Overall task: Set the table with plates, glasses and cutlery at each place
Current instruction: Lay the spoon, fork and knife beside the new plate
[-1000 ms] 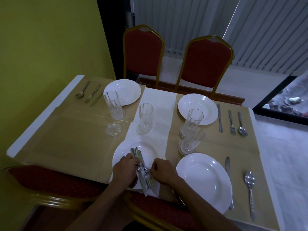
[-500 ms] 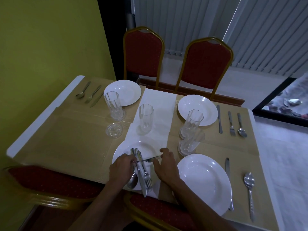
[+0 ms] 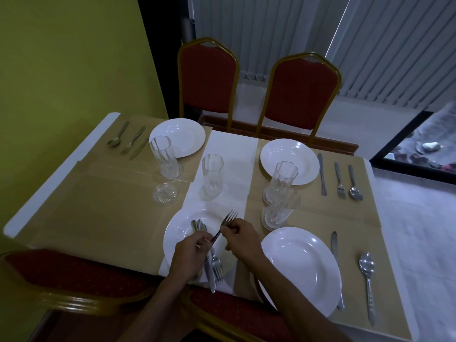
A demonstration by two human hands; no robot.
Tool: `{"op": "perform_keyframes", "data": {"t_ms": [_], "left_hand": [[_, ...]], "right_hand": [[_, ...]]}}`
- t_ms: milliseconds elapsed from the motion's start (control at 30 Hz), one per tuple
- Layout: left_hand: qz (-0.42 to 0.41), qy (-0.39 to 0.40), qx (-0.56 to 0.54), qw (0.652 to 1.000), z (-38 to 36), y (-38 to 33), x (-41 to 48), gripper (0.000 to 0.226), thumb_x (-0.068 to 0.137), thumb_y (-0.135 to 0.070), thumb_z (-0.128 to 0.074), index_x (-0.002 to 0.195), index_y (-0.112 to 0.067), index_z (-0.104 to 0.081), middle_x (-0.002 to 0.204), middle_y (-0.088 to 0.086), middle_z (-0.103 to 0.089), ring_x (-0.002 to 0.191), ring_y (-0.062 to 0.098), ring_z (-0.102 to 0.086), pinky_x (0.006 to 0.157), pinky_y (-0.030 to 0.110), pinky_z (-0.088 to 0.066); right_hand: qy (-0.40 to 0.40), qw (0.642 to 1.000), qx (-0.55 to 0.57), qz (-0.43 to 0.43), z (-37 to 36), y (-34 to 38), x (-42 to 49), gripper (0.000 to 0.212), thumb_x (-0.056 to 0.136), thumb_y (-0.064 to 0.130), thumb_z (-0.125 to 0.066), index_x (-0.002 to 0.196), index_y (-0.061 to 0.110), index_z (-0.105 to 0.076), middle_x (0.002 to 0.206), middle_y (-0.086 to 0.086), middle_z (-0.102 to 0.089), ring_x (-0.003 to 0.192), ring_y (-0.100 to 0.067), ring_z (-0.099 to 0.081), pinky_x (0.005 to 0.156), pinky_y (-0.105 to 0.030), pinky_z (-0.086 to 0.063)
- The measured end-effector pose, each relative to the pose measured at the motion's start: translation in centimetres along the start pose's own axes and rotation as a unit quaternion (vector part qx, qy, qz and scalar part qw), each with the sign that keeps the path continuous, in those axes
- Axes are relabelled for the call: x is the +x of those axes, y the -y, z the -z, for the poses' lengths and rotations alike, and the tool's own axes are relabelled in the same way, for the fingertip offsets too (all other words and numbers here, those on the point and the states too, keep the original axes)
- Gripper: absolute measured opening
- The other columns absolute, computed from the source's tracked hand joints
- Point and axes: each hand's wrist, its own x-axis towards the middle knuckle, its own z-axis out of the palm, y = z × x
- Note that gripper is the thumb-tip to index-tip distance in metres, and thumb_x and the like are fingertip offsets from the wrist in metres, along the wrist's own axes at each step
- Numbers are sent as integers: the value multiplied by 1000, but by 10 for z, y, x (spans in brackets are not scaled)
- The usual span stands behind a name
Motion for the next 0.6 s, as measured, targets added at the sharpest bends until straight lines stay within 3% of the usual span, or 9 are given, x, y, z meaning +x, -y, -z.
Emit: {"op": "perform_keyframes", "data": {"t_ms": [200, 600], "left_hand": [[-12, 18, -5, 1000, -4, 2, 0, 11, 91, -25, -65, 99, -30, -69, 82, -10, -68, 76, -1, -64, 62, 5, -42], [-10, 71, 15, 997, -12, 24, -16, 11, 95, -24, -59, 90, -28, -69, 80, -14, -69, 78, -6, -63, 65, 8, -46]], "right_hand": [[5, 1000, 16, 11, 3, 7, 3, 18, 94, 22, -59, 91, 5, -65, 80, -10, -70, 55, -13, -66, 47, -17, -45], [-16, 999, 47, 8, 6, 12, 5, 19, 98, 27, -55, 92, 9, -58, 84, -5, -71, 56, -14, -65, 46, -16, -43]]}}
